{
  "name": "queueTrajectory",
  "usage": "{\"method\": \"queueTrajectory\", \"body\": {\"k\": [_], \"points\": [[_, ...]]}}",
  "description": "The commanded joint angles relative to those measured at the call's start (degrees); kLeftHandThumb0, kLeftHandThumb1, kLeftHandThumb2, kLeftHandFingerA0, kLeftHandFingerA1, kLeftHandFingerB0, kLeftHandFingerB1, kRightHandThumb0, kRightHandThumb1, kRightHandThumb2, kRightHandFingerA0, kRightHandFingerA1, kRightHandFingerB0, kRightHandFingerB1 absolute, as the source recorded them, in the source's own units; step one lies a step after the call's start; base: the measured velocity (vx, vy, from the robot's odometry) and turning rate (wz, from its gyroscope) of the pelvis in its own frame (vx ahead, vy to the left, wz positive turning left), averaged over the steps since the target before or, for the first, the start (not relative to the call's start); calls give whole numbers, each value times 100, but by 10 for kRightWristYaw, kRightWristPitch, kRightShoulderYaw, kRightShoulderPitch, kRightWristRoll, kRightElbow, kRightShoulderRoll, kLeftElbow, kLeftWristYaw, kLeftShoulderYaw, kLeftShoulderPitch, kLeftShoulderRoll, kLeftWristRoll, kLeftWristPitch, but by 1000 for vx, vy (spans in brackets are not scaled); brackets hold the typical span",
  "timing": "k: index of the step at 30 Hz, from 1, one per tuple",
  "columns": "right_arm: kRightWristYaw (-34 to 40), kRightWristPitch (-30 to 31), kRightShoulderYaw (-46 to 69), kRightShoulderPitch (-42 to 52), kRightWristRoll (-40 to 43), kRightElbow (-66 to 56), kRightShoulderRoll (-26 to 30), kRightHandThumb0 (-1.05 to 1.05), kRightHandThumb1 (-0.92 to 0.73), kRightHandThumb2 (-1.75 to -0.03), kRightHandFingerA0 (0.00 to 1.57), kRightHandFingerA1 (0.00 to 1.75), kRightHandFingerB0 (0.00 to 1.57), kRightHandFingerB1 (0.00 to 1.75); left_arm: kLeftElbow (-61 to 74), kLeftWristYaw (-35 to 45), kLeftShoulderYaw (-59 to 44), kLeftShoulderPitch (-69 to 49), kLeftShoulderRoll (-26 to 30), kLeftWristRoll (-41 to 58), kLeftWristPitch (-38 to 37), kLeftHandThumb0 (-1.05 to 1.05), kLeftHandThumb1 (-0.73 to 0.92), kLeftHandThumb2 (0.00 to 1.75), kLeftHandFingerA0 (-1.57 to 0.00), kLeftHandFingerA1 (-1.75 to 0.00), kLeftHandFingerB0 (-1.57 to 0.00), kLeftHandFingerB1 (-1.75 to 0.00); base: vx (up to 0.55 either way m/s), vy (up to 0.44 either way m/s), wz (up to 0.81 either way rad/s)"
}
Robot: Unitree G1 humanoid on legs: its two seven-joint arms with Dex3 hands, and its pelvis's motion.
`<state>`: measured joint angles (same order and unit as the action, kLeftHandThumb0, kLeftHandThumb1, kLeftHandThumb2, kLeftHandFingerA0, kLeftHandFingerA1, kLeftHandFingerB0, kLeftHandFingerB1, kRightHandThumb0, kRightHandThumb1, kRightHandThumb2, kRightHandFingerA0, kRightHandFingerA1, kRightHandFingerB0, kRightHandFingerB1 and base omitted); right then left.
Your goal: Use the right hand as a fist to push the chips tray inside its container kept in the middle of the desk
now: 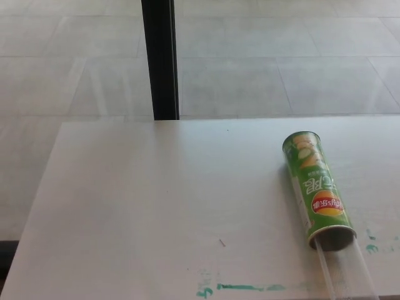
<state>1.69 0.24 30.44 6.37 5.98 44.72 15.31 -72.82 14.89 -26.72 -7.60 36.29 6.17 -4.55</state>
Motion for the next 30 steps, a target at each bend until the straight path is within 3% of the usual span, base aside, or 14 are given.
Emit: {"method": "queueTrajectory", "body": {"k": [1,3,4,5,6,9,10,12,13,14,15,16,17,30], "points": [[21,-18,50,-6,54,-70,15,-49,-75,-62,76,79,52,44,-11,32,-11,3,11,21,-15,-61,77,63,-48,-57,-37,-41,0,0,0],[25,-25,58,-5,49,-89,17,-49,-76,-63,77,75,49,44,-13,32,-7,4,11,17,-14,-62,77,63,-49,-56,-37,-41,0,0,0],[33,-7,60,-9,45,-109,23,-50,-76,-63,76,73,47,41,-15,33,-10,5,11,21,-10,-63,61,97,-44,-64,-32,-54,0,0,0],[34,-19,64,-16,47,-116,26,-49,-76,-63,75,75,47,42,-15,33,-11,4,11,22,-12,-62,61,97,-44,-64,-31,-54,0,0,0],[40,-16,76,-29,60,-129,22,-49,-74,-62,74,73,51,41,-16,32,-8,3,12,18,-15,-62,77,63,-47,-56,-37,-42,0,0,0],[19,-40,86,-31,77,-208,17,-51,-74,-62,70,68,50,42,-18,31,-7,3,13,17,-14,-63,76,62,-49,-56,-38,-40,0,0,0],[21,-38,85,-26,80,-259,9,-51,-74,-62,70,69,50,44,-19,32,-9,5,13,19,-10,-64,60,97,-44,-64,-29,-53,0,0,0],[22,-30,82,-23,81,-311,6,-50,-74,-62,70,67,46,42,-18,37,-11,6,14,23,-6,-63,76,62,-45,-57,-34,-40,0,0,0],[21,-26,80,-24,81,-323,7,-50,-74,-62,70,67,46,42,-18,37,-11,6,14,23,-6,-63,76,62,-45,-57,-34,-40,0,0,0],[12,-8,78,-22,90,-351,9,-50,-75,-62,70,65,44,42,-18,34,-14,5,12,26,-10,-62,59,96,-44,-64,-31,-54,0,0,0],[13,6,76,-22,99,-382,5,-53,-59,-93,68,72,40,56,-20,34,-19,6,10,30,-5,-62,74,62,-48,-60,-38,-42,0,0,0],[14,14,67,-14,100,-427,-3,-50,-74,-62,75,65,49,43,-21,31,-14,5,11,24,-10,-65,60,96,-44,-63,-32,-53,0,0,0],[12,26,56,-1,103,-484,-11,-50,-75,-62,77,64,50,43,-22,29,-8,6,12,17,-9,-63,76,62,-46,-53,-36,-40,0,0,0],[-55,-6,-40,102,91,-681,-34,-50,-76,-63,80,67,50,44,-18,28,-6,4,9,17,-14,-63,77,63,-47,-56,-37,-41,0,0,0]]}}
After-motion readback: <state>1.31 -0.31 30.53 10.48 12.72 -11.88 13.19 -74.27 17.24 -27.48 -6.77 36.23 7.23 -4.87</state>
